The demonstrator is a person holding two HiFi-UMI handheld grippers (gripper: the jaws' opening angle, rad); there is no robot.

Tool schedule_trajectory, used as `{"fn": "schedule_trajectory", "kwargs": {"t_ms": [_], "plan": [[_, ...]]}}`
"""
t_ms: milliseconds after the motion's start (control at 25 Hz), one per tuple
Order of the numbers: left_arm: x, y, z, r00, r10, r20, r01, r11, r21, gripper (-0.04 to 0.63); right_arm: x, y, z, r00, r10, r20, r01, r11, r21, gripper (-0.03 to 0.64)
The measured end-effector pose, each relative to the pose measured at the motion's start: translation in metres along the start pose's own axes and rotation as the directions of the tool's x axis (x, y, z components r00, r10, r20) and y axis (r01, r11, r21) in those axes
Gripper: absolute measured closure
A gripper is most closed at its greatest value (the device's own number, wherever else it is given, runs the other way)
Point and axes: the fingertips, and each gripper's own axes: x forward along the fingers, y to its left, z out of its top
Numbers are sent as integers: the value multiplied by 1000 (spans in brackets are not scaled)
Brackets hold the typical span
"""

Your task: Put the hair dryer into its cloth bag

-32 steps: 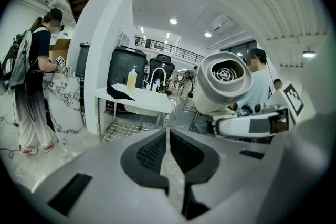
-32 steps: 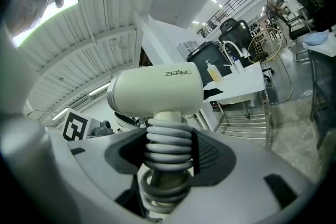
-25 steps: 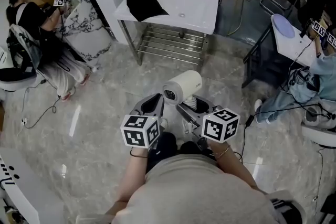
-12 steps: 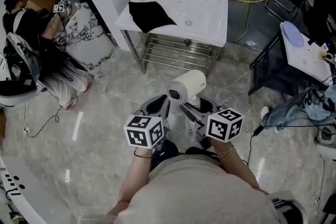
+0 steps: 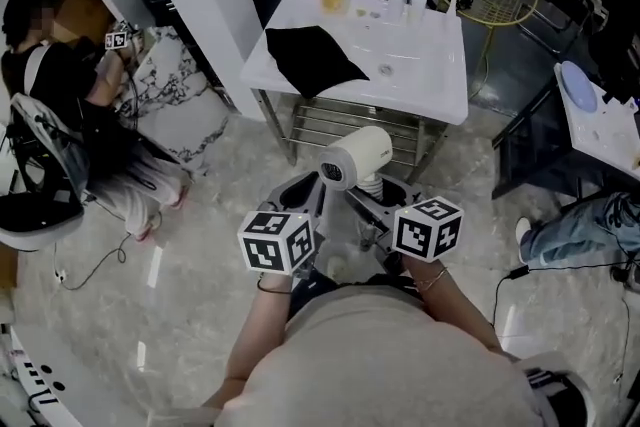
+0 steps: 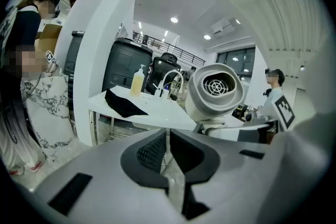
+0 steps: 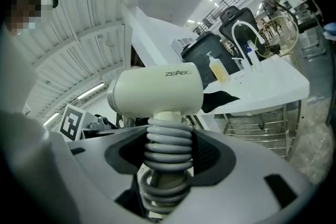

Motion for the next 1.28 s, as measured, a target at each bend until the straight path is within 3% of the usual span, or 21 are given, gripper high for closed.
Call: {"fn": "schedule_trajectory", "kwargs": {"t_ms": [200,520,1000,1280], "plan": [[10,39,12,1000,-21,-20,20,1000,-15,572,36,1,13,1000,-27,-6,27,1000,9,388],[27,59,6,995,-74,-69,71,996,-51,572,52,-9,6,995,-90,-43,93,994,49,388],[55,94,8,995,-53,-80,45,994,-95,575,98,-26,1,991,-65,-120,74,995,70,388],[94,128,34,998,-44,-51,39,993,-107,575,134,-64,30,991,-68,-114,73,996,44,388]]}}
